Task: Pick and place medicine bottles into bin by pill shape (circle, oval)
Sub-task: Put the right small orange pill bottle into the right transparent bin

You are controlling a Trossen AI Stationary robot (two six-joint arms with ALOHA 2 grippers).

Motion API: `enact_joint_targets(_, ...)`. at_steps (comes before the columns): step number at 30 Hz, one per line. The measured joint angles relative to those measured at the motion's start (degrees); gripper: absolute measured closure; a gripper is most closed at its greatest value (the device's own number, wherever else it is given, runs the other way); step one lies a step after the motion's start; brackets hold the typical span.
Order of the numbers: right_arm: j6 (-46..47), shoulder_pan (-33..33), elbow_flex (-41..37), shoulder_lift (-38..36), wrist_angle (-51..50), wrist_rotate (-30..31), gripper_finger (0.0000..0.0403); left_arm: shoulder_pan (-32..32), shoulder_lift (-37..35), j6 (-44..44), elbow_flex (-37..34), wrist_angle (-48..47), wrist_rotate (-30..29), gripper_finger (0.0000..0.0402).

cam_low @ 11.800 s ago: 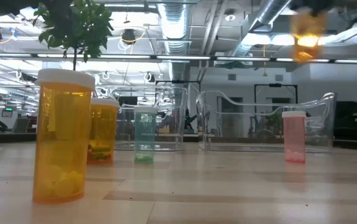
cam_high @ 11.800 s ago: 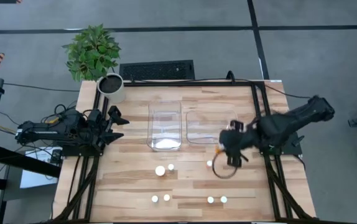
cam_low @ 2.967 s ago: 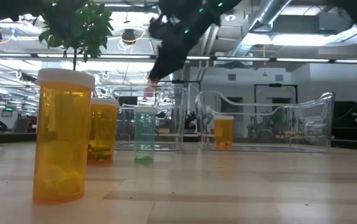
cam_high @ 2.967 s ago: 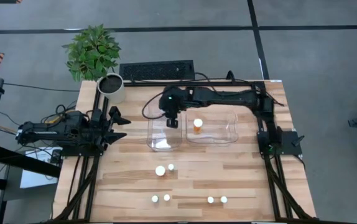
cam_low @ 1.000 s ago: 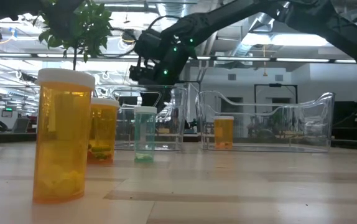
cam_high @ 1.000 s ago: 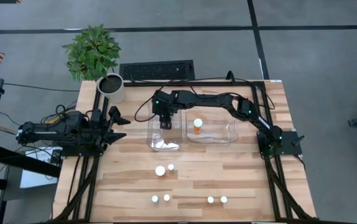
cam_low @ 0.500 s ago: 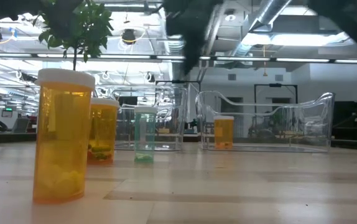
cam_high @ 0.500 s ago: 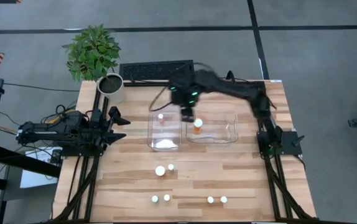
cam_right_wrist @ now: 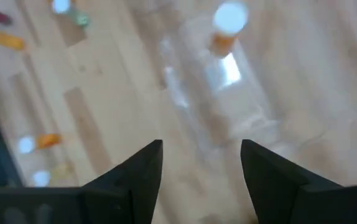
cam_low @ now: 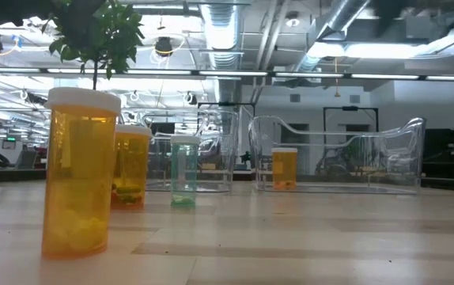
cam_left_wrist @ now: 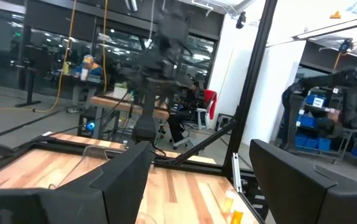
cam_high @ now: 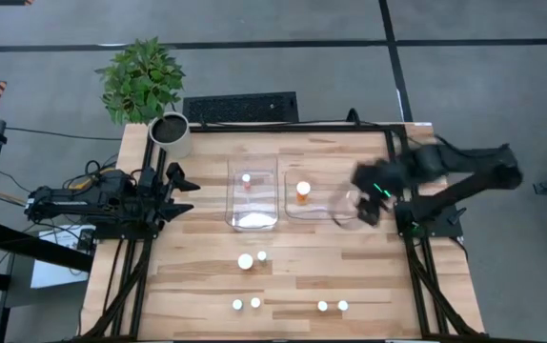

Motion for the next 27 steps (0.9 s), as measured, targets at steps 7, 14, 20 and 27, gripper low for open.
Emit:
enact_joint_targets(7,27.27,24.13,-23.29,-13.81,17.06,9.51,0.0179,0.00,0.00,-0.04,0.00,0.11,-3.13,0.0132)
enact_joint_targets(14,31.12,36.28,-32.67,-8.93,34.46,15.84,0.0179,0.00,0.00,-0.76,0.00,0.11,-6.06,0.0132)
enact_joint_targets(20,25.09,38.01,-32.89,2.19,46.34,16.44,0.0179,0.00,-0.01,-1.18,0.00,0.09,-6.60,0.0132)
enact_joint_targets(27,18.99,36.38,-32.19,11.57,58.67,14.33,0.0179,0.00,0.00,-2.74,0.00,-0.08,-6.61,0.0132)
